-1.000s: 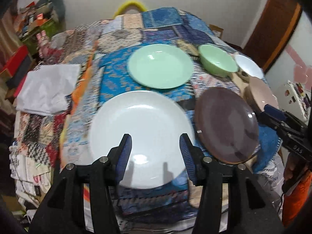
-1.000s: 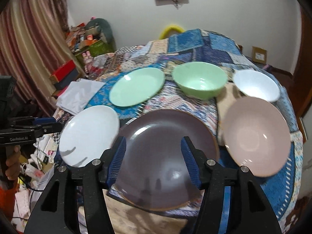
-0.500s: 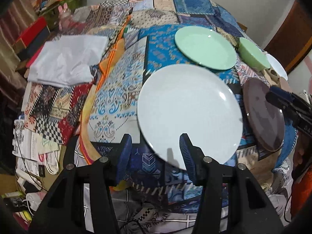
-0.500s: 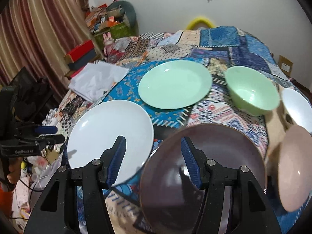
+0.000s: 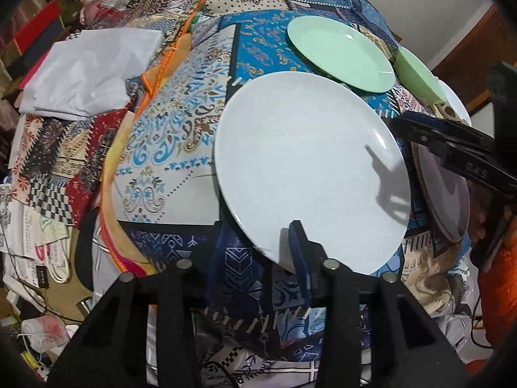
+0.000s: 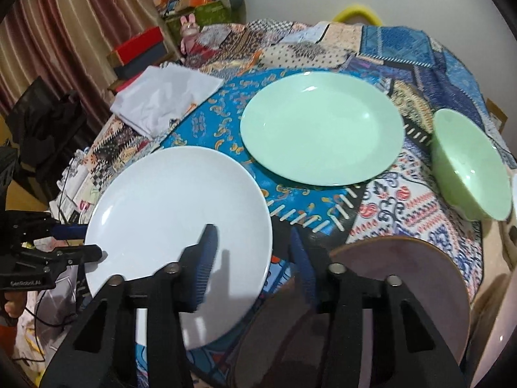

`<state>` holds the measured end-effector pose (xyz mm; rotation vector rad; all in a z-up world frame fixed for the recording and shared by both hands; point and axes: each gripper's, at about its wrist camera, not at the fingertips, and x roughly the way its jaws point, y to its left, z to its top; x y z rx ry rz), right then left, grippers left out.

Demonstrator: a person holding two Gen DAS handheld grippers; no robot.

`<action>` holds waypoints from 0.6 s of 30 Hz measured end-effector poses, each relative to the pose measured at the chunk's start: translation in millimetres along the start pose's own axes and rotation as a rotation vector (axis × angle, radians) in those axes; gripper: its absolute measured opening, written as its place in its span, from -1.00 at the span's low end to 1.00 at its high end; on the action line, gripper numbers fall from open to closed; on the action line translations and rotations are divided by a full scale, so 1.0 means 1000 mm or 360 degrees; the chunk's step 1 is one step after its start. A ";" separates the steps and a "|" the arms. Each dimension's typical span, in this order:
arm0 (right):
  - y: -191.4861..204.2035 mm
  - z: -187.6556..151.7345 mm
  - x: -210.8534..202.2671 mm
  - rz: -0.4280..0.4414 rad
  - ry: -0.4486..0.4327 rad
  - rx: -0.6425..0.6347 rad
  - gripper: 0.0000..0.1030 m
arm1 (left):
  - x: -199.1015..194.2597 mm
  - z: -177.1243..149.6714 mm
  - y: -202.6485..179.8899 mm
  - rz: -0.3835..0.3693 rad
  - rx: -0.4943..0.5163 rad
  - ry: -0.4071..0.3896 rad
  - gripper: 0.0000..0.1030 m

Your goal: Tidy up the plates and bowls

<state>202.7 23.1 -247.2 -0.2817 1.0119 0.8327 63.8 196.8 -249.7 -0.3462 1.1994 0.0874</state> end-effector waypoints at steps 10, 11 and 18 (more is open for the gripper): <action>0.001 0.006 0.021 0.0006 0.0116 -0.0025 -0.37 | 0.007 0.002 0.002 -0.0083 -0.0005 -0.0006 -0.38; 0.000 0.007 0.023 0.0014 0.0130 -0.0022 -0.39 | 0.008 0.002 0.003 -0.0092 -0.0011 -0.0007 -0.38; 0.003 0.006 0.033 0.0024 0.0166 -0.0046 -0.48 | 0.009 0.001 0.003 -0.0115 -0.0031 -0.0019 -0.38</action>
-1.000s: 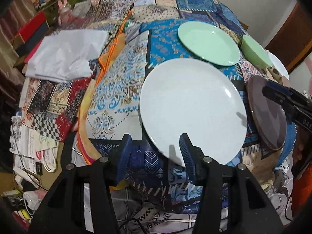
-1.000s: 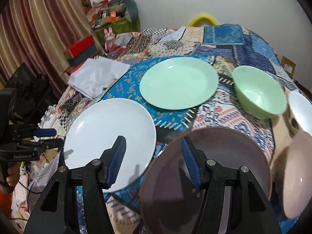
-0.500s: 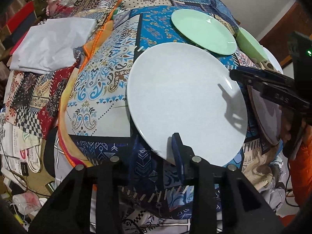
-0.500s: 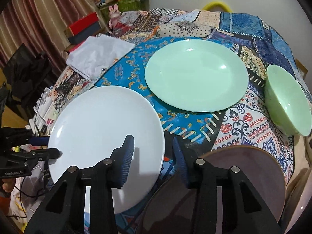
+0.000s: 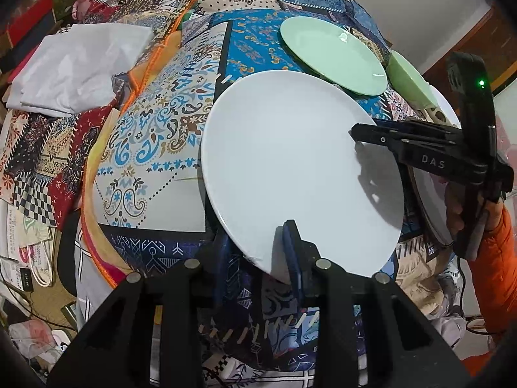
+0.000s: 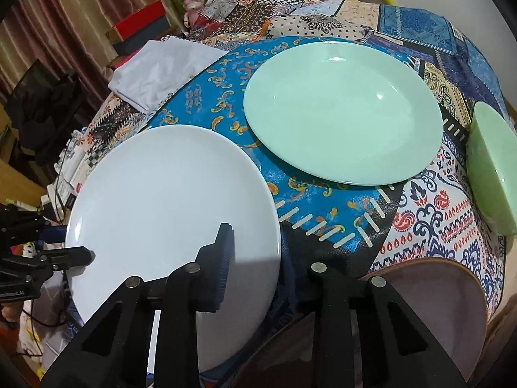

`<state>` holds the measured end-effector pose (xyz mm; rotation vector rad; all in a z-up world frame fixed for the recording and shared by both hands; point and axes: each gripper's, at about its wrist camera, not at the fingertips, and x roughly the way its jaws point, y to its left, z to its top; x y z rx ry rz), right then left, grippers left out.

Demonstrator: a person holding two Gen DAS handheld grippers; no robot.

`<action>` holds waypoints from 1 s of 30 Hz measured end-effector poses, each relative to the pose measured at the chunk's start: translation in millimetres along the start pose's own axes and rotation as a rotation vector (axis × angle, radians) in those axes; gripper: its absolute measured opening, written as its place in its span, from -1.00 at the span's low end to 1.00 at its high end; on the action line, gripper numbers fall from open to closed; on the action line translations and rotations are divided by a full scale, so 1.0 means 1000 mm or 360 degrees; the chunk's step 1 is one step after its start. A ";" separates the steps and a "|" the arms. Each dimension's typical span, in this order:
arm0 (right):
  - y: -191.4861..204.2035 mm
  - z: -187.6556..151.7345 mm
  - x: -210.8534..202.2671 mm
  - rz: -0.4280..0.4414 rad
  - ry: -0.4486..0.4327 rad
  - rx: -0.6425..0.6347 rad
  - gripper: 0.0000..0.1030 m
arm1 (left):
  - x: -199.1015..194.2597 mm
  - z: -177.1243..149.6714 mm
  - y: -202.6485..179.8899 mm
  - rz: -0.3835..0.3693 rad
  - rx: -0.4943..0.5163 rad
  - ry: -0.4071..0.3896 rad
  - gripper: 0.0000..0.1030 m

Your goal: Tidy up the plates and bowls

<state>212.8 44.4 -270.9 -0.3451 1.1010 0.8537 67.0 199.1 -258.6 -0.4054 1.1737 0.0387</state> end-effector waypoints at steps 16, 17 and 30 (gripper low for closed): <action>0.002 -0.003 -0.018 0.0011 -0.0103 0.0046 -0.57 | -0.008 -0.001 0.002 0.0018 -0.0085 -0.0032 -0.38; 0.003 -0.003 -0.022 0.0007 -0.0116 0.0042 -0.57 | -0.011 -0.001 0.003 0.0000 -0.0101 -0.0038 -0.38; -0.001 -0.010 -0.053 0.0010 -0.0227 0.0076 -0.57 | -0.040 0.003 -0.013 -0.0003 -0.0064 -0.0156 -0.38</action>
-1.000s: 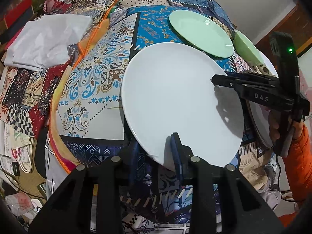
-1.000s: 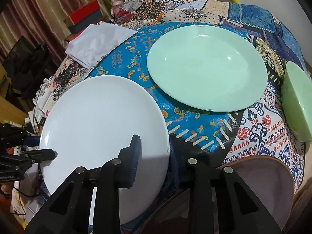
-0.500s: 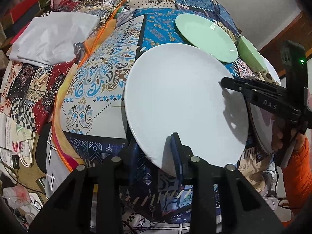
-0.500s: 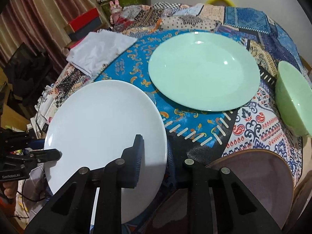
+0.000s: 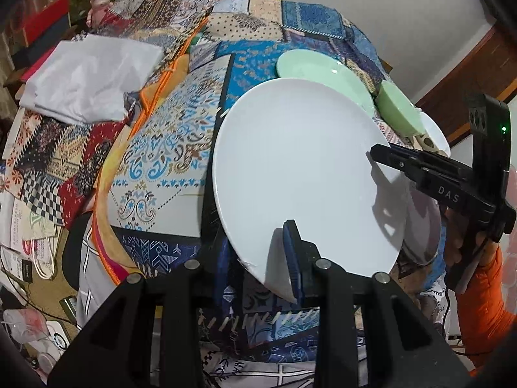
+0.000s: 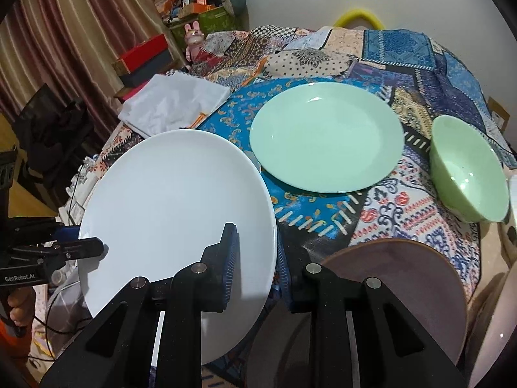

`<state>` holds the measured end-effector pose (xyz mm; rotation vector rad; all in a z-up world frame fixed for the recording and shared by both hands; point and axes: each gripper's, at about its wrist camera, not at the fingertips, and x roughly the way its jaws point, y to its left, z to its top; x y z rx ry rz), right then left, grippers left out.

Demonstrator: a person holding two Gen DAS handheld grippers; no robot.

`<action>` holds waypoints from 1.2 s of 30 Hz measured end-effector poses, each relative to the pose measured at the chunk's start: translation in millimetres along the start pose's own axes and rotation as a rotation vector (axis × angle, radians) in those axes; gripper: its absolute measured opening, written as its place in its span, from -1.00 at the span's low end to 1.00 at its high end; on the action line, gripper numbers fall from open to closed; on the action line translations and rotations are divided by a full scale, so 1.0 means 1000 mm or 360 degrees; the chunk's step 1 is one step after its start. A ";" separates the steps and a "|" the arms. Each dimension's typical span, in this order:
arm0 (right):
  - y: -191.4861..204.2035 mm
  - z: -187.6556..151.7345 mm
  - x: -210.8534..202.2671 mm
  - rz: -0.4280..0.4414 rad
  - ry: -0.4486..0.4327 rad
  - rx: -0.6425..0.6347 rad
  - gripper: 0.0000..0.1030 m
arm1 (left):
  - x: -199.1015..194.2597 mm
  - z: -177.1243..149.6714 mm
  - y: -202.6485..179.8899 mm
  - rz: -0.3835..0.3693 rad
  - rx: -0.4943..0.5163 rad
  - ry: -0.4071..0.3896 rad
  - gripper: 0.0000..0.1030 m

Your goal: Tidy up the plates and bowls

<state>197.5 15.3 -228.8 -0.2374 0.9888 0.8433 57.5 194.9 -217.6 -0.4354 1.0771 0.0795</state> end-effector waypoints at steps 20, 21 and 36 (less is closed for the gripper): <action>-0.036 -0.026 -0.058 -0.0101 -0.0136 0.0162 -0.57 | -0.009 0.009 -0.066 -0.0097 0.0165 -0.0066 -0.39; -0.039 -0.028 -0.061 -0.0108 -0.0144 0.0172 -0.57 | -0.009 0.010 -0.070 -0.0104 0.0174 -0.0068 -0.39; -0.074 -0.058 -0.091 -0.0219 -0.0167 0.0285 -0.57 | 0.012 0.014 -0.120 -0.0191 0.0297 -0.0020 -0.39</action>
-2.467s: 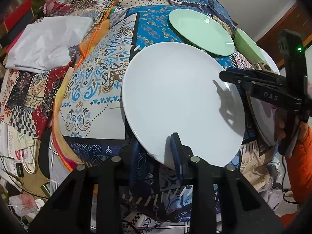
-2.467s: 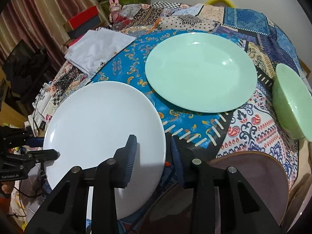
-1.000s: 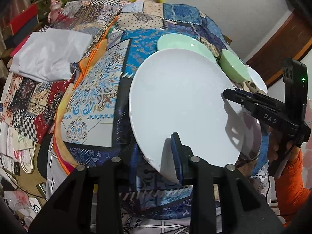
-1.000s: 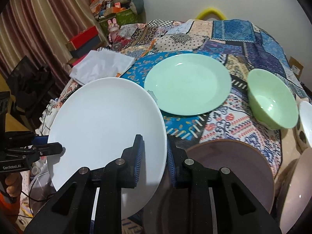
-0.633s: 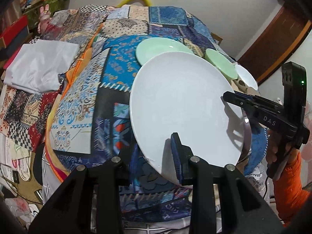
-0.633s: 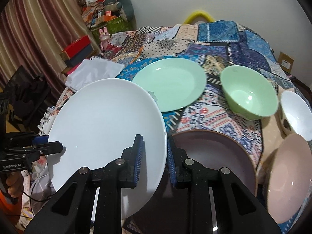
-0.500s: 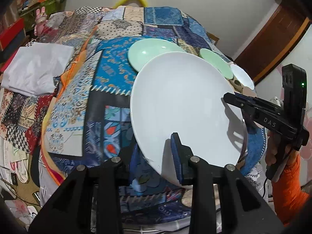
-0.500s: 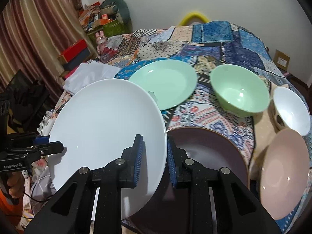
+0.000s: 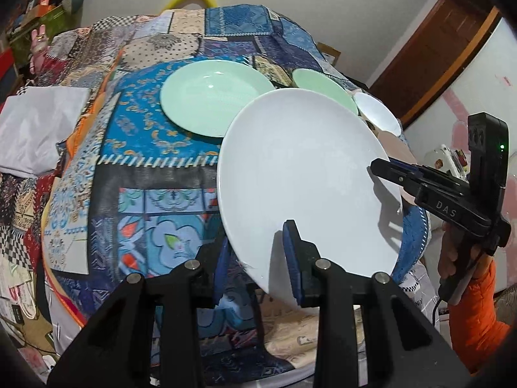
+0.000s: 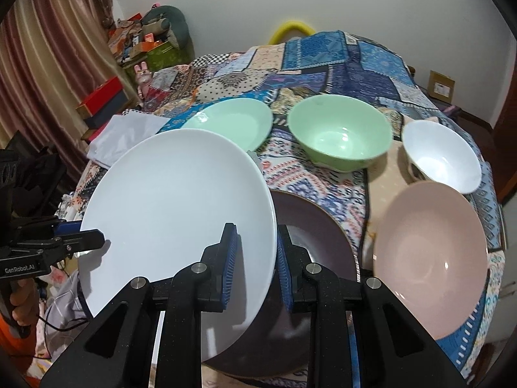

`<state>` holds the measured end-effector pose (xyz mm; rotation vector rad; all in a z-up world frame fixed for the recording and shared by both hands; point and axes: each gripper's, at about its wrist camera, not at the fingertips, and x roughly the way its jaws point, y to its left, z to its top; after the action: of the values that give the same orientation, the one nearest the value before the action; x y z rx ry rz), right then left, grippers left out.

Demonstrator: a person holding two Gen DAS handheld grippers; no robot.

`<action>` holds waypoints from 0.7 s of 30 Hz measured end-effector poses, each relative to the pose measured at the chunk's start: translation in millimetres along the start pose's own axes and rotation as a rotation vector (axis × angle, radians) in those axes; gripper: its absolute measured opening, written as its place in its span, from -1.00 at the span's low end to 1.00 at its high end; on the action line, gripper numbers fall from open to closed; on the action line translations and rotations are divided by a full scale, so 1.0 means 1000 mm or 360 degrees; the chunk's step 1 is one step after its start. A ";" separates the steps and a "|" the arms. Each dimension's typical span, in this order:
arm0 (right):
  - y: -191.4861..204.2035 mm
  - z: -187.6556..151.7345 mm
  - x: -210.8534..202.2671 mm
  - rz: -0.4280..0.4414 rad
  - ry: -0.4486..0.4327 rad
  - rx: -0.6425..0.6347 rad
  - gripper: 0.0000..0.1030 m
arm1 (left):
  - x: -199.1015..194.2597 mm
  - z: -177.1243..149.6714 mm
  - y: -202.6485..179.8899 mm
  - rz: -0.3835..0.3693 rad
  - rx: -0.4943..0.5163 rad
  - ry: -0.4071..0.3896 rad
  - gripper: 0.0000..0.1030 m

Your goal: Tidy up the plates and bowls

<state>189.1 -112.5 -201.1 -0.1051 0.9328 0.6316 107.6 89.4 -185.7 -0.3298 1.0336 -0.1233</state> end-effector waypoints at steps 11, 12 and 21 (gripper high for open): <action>-0.024 -0.015 -0.005 -0.0023 0.0016 0.0082 -0.57 | 0.022 0.007 -0.018 -0.0011 0.0064 0.0065 -0.39; -0.025 -0.015 -0.004 -0.0023 0.0020 0.0087 -0.57 | 0.024 0.007 -0.019 -0.0009 0.0067 0.0071 -0.39; -0.040 -0.028 0.000 -0.0034 0.0062 0.0153 -0.57 | 0.042 0.008 -0.028 -0.0022 0.0094 0.0134 -0.39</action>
<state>191.3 -154.8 -224.9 -0.0419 0.9969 0.5660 136.9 54.3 -207.4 -0.2802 1.1089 -0.1812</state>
